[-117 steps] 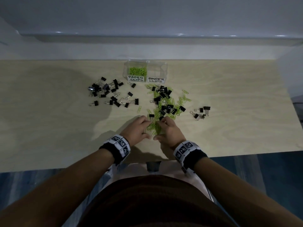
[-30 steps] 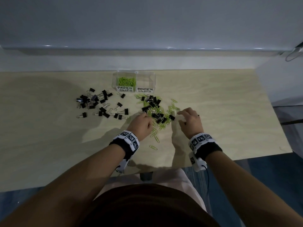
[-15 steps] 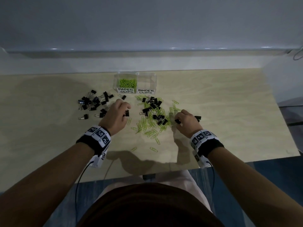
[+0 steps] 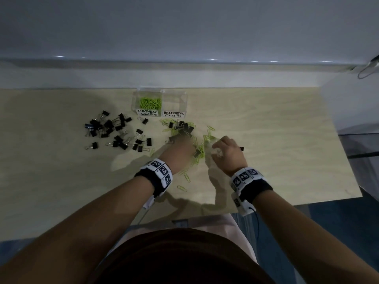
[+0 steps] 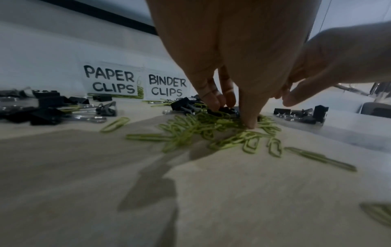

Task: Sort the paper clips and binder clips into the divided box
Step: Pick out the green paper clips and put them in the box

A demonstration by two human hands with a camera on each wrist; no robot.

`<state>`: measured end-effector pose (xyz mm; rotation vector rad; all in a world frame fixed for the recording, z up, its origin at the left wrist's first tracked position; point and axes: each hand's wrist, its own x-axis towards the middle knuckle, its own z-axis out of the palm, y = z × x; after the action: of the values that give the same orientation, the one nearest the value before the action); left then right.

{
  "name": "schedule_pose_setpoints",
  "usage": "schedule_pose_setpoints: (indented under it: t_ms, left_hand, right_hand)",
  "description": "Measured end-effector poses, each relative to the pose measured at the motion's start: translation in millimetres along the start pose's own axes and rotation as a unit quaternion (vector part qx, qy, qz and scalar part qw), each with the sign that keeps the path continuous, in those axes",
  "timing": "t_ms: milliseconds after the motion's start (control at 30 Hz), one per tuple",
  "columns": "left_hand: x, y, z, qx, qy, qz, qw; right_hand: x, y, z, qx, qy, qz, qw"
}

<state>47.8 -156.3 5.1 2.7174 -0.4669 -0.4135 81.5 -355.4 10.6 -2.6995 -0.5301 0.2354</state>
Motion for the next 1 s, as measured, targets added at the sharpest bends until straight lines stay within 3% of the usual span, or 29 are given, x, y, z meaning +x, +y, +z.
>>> schedule_pose_setpoints:
  t_ms: [100,233,367,433,500,600,767,900,1000]
  left_hand:
    - [1,-5,1,-0.006,0.016,-0.004,1.000]
    - [-13,-13,-8,-0.109,0.083,-0.004,0.990]
    - [-34,-27,-24,-0.269,0.185,-0.117,0.938]
    - [-45,-43,-28,-0.287,0.226,-0.165,0.916]
    - [-54,-63,-27,-0.257,0.248,-0.194,0.914]
    - [-56,-78,-25,-0.144,0.217,-0.199,0.945]
    - [-28,-31,-24,-0.066,0.107,-0.063,0.990]
    - [-2,-12,-7,-0.022,0.013,-0.030,0.999]
    - [4,-15,-4,-0.035,0.017,-0.048,0.998]
  right_hand:
    - [3,-28,11,-0.010,-0.030,-0.008,0.999]
    - [8,-46,16,-0.036,-0.077,0.032,0.996]
    - [10,-45,17,-0.042,-0.092,0.027,0.994]
    - [11,-45,17,-0.045,-0.096,0.024,0.994]
    - [12,-46,18,-0.041,-0.093,0.021,0.995]
    - [12,-45,20,-0.023,-0.083,0.000,0.996]
    - [9,-40,22,-0.022,-0.067,-0.033,0.997]
    - [11,-41,23,-0.021,-0.064,-0.045,0.997]
    - [10,-40,22,-0.006,-0.064,-0.046,0.997]
